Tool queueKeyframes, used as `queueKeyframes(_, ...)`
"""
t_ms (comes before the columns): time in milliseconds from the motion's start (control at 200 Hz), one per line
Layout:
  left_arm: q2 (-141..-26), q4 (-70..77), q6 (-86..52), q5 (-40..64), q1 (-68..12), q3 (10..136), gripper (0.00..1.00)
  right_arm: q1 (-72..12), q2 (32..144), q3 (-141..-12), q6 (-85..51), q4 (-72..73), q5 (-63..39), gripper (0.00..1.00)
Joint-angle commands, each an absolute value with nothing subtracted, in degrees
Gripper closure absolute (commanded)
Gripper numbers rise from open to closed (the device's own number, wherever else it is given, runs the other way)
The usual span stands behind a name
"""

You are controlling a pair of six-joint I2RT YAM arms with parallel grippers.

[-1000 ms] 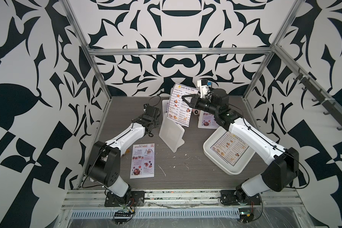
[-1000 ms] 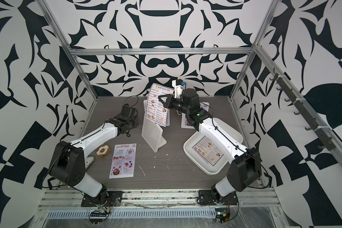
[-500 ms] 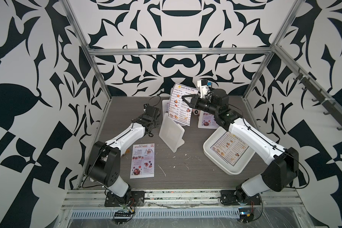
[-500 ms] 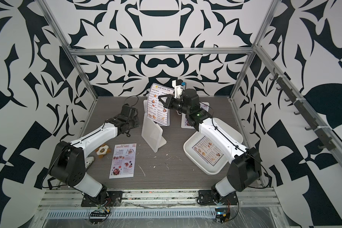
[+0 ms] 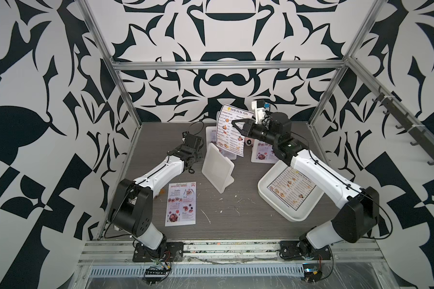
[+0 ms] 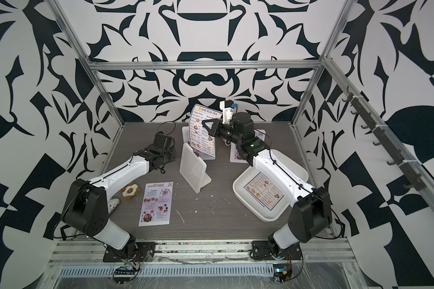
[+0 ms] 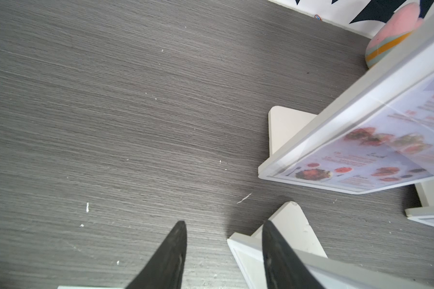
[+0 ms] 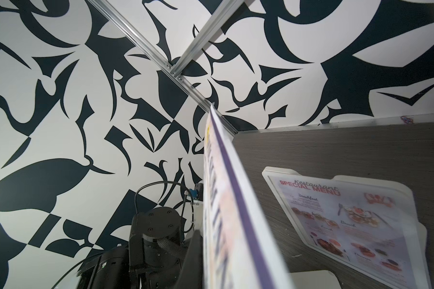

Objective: Replace the menus in the menu holders
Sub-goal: Insert the menu into the menu holder.

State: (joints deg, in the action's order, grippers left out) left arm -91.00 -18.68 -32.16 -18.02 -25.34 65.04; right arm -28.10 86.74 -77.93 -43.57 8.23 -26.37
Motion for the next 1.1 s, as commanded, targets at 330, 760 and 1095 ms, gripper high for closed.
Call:
queueKeyframes(330, -88.55, -18.9, -32.52, -17.97, -24.98, 64.25, 0.49, -27.85, 86.03, -76.87, -44.48, 12.48, -27.04, 1.0)
queueKeyframes(760, -88.25, -19.07, -32.17, -18.31, -24.97, 64.2, 0.49, -27.77, 86.68, -78.41, -43.74, 11.68, -27.25, 1.0)
queueKeyframes(1095, -87.73, -18.79, -31.51, -16.53, -25.0, 64.73, 0.5, -27.76, 88.35, -78.66, -44.05, 10.53, -27.07, 1.0)
